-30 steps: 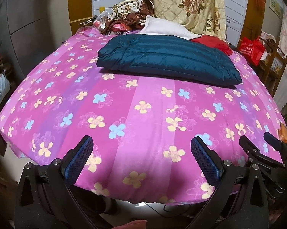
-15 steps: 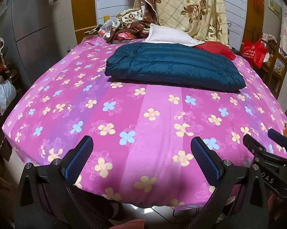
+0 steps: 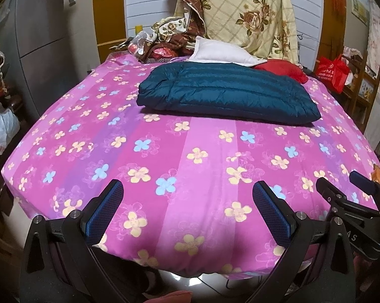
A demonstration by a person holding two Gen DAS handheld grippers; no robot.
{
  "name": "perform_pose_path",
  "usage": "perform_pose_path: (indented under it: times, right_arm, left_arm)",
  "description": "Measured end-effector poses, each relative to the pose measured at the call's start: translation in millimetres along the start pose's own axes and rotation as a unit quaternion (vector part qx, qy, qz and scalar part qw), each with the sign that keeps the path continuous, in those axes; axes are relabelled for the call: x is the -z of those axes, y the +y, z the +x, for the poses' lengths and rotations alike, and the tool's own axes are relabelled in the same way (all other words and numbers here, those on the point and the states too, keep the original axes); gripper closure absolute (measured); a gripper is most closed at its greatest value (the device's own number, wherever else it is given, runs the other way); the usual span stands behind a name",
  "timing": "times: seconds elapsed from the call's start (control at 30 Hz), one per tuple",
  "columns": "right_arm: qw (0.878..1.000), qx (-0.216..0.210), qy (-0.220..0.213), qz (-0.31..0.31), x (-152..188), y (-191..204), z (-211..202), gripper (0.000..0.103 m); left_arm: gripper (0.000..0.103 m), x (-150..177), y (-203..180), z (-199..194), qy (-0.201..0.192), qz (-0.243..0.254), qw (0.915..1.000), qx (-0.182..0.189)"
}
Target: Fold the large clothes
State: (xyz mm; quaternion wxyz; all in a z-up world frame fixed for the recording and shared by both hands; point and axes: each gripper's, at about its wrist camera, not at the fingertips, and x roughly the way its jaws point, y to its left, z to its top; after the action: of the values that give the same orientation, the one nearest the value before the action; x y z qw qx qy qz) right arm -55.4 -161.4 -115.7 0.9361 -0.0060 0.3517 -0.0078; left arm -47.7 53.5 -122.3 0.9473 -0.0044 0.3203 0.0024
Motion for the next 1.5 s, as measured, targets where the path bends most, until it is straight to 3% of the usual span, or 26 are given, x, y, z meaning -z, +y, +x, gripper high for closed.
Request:
perform_pose_path:
  times: [0.4,0.7,1.23,1.5]
  right_arm:
    - [1.000,0.006,-0.004,0.021,1,-11,8,0.024]
    - [1.000,0.008,0.000,-0.001,4,0,8,0.024]
    - [1.000,0.011,0.008,-0.002,8,-1,6,0.023]
    - [1.000,0.010,0.011,0.001,9,-1,6,0.023]
  left_arm:
    - [0.001,3,-5,4,-0.003,0.007,1.0000,-0.001]
    - [0.001,2,-3,0,-0.011,0.005,0.9999,0.006]
    - [0.001,5,-12,7,0.025,0.007,0.9987,0.043]
    - [0.001,7,-13,8,0.028,0.006,0.9986,0.044]
